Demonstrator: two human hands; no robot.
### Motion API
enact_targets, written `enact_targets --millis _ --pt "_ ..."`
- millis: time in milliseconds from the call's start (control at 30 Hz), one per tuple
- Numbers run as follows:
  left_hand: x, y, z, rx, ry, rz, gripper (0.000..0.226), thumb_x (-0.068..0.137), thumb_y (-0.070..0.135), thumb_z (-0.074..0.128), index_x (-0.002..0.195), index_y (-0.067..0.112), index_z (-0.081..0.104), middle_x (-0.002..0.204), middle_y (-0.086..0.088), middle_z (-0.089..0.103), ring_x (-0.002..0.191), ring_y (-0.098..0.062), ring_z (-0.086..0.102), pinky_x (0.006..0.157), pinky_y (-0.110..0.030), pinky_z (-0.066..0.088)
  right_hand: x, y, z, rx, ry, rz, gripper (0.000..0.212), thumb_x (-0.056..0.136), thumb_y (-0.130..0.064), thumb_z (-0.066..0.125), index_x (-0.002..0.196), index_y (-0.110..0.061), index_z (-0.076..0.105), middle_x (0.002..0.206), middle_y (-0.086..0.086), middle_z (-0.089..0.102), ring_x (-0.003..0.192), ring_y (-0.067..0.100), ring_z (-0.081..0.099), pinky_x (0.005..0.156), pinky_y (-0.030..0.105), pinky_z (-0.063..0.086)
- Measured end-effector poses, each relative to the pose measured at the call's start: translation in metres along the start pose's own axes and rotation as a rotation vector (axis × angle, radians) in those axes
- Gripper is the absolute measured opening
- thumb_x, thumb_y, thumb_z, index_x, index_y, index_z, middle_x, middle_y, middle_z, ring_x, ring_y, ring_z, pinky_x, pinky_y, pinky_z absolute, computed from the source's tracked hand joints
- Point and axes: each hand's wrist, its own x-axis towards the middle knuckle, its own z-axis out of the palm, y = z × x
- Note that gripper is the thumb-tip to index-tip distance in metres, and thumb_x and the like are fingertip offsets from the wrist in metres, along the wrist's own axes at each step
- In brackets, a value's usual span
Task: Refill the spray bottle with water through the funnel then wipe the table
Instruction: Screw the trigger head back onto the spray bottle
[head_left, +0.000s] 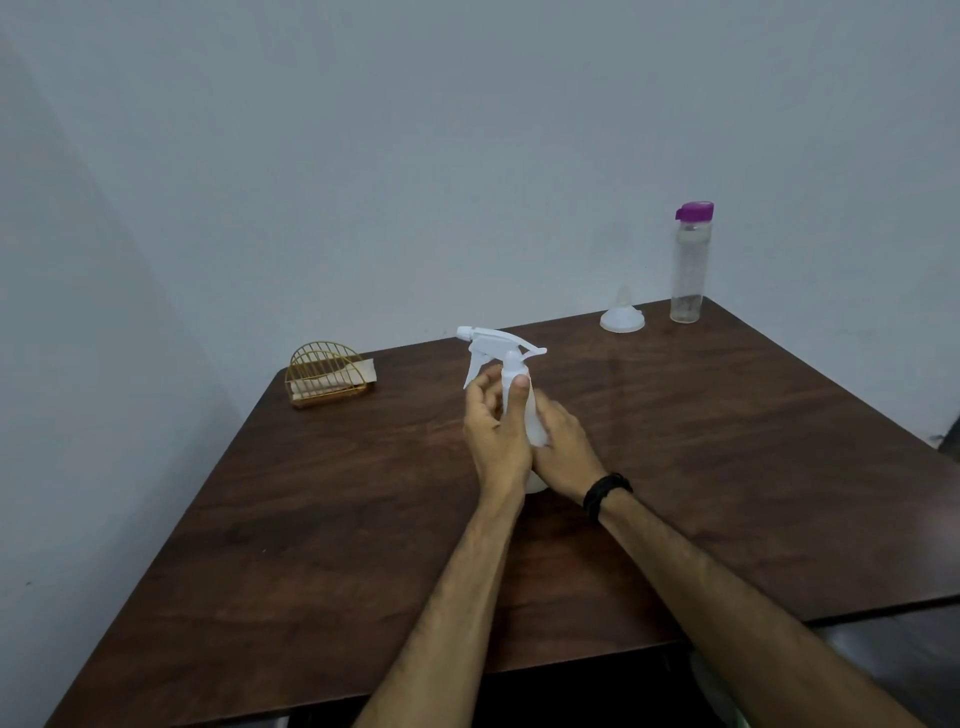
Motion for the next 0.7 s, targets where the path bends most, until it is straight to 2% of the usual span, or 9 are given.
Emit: enact_targets --millis 100,200,267,367,433,567,700 --pt "-0.004 0.0 0.003 0.076 0.039 0.027 0.021 0.093 0.036 0.068 0.11 0.025 0.063 0.1 0.007 0.073 0.091 -0.005 0.071 0.078 -0.025 0.058 -0.001 0.001 -0.001 0.027 -0.021 0.014 0.034 0.089 -0.042 0.055 0.12 -0.027 0.059 0.112 -0.01 0.065 0.106 0.007 0.061 0.092 0.037 0.054" --pt "-0.002 0.002 0.006 0.149 0.061 0.053 0.023 0.088 0.042 0.073 0.106 0.03 0.065 0.1 0.012 0.071 0.095 -0.004 0.068 0.082 -0.027 0.058 0.0 0.003 -0.002 0.052 -0.036 0.024 0.037 0.086 -0.04 0.056 0.121 -0.029 0.059 0.117 -0.009 0.064 0.109 0.007 0.061 0.094 0.035 0.053" --pt "0.004 0.001 0.002 0.123 -0.003 0.044 0.016 0.092 0.038 0.069 0.105 0.029 0.069 0.098 0.011 0.073 0.093 -0.005 0.069 0.083 -0.029 0.058 0.0 0.004 -0.002 0.054 -0.035 0.026 0.044 0.081 -0.045 0.054 0.12 -0.027 0.06 0.114 -0.008 0.065 0.106 0.009 0.062 0.091 0.034 0.054" --pt "0.01 0.002 -0.008 0.029 -0.156 -0.013 0.016 0.1 0.03 0.06 0.106 0.022 0.072 0.093 0.01 0.074 0.089 -0.003 0.068 0.078 -0.023 0.055 0.0 0.005 -0.001 0.058 -0.033 0.031 0.056 0.075 -0.053 0.057 0.12 -0.02 0.061 0.109 -0.004 0.064 0.1 0.009 0.062 0.083 0.026 0.053" --pt "0.01 0.003 -0.01 0.044 -0.18 0.006 0.015 0.101 0.029 0.057 0.102 0.026 0.072 0.092 0.011 0.074 0.088 -0.003 0.068 0.077 -0.021 0.054 0.001 0.006 -0.001 0.061 -0.03 0.032 0.056 0.076 -0.054 0.06 0.12 -0.019 0.06 0.109 -0.004 0.064 0.099 0.008 0.062 0.081 0.024 0.053" --pt "0.006 0.003 -0.006 0.064 -0.059 0.046 0.011 0.092 0.029 0.072 0.103 0.027 0.074 0.093 0.009 0.076 0.091 -0.007 0.072 0.079 -0.024 0.059 0.002 0.008 -0.001 0.076 -0.051 0.042 0.045 0.088 -0.03 0.069 0.129 -0.017 0.057 0.119 -0.002 0.062 0.107 0.011 0.061 0.085 0.02 0.049" --pt "0.004 0.008 0.002 0.032 0.12 0.005 0.031 0.072 0.026 0.09 0.096 0.032 0.07 0.092 0.012 0.075 0.088 -0.003 0.073 0.079 -0.022 0.06 0.002 0.01 0.0 0.068 -0.032 0.019 0.038 0.088 -0.021 0.07 0.124 -0.015 0.058 0.117 -0.001 0.063 0.107 0.012 0.061 0.09 0.026 0.051"
